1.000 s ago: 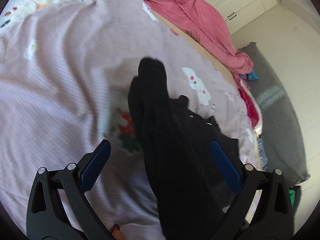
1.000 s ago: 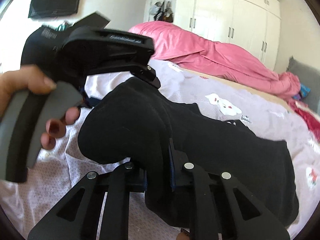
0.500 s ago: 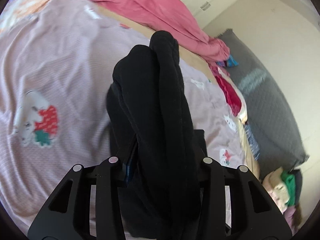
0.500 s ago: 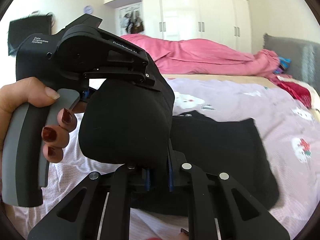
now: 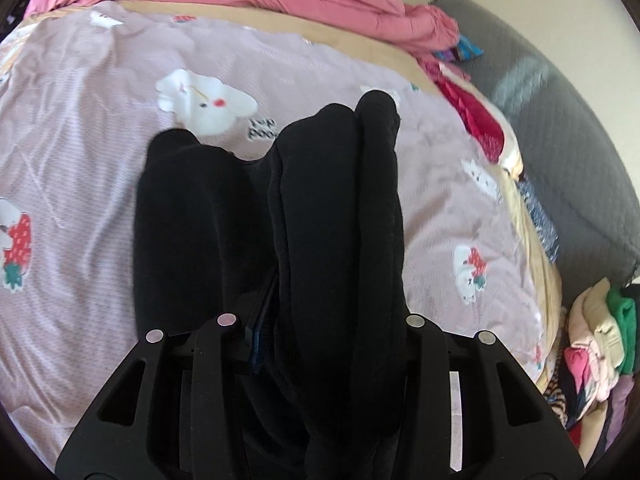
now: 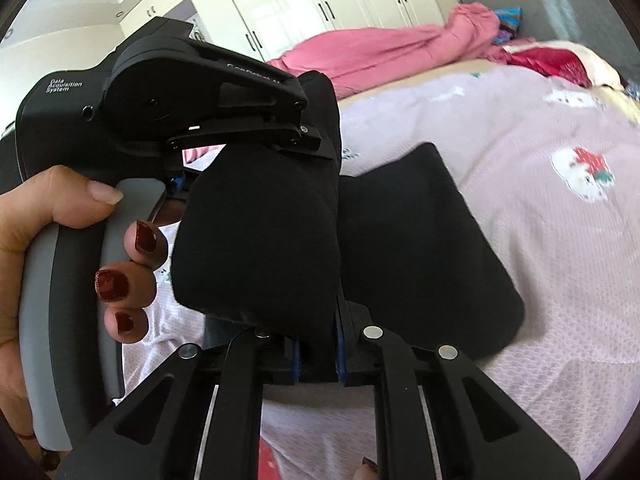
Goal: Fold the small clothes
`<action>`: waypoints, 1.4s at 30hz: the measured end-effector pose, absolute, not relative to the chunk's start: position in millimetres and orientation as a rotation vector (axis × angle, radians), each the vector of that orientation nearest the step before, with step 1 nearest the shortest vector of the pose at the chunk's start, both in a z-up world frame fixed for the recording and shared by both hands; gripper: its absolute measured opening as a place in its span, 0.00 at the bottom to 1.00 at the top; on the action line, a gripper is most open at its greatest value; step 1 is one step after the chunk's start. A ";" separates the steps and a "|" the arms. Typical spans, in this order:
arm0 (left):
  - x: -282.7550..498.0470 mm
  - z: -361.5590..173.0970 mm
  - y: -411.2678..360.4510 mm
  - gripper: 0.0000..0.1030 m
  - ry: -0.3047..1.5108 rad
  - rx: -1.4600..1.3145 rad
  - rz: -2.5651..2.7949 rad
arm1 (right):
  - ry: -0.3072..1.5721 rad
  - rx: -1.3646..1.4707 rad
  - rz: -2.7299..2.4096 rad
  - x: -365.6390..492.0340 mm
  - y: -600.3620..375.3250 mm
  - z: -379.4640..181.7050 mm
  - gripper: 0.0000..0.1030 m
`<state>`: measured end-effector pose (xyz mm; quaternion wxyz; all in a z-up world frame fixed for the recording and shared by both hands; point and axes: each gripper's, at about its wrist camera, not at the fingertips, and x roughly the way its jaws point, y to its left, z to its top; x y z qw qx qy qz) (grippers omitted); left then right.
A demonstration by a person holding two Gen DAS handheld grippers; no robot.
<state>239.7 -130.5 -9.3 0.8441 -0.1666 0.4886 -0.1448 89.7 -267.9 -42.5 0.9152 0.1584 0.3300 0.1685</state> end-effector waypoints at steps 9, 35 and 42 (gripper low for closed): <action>240.4 -11.8 -148.5 0.77 1.043 -0.388 -0.342 | 0.783 0.492 0.346 91.9 -290.6 -68.3 0.13; 177.4 -34.4 -81.9 0.78 0.957 -0.201 -0.181 | 0.775 0.688 0.406 117.9 -341.9 -56.7 0.21; 167.5 -41.9 -93.4 0.80 0.959 -0.147 -0.203 | 0.852 0.723 0.349 121.1 -355.7 -83.7 0.21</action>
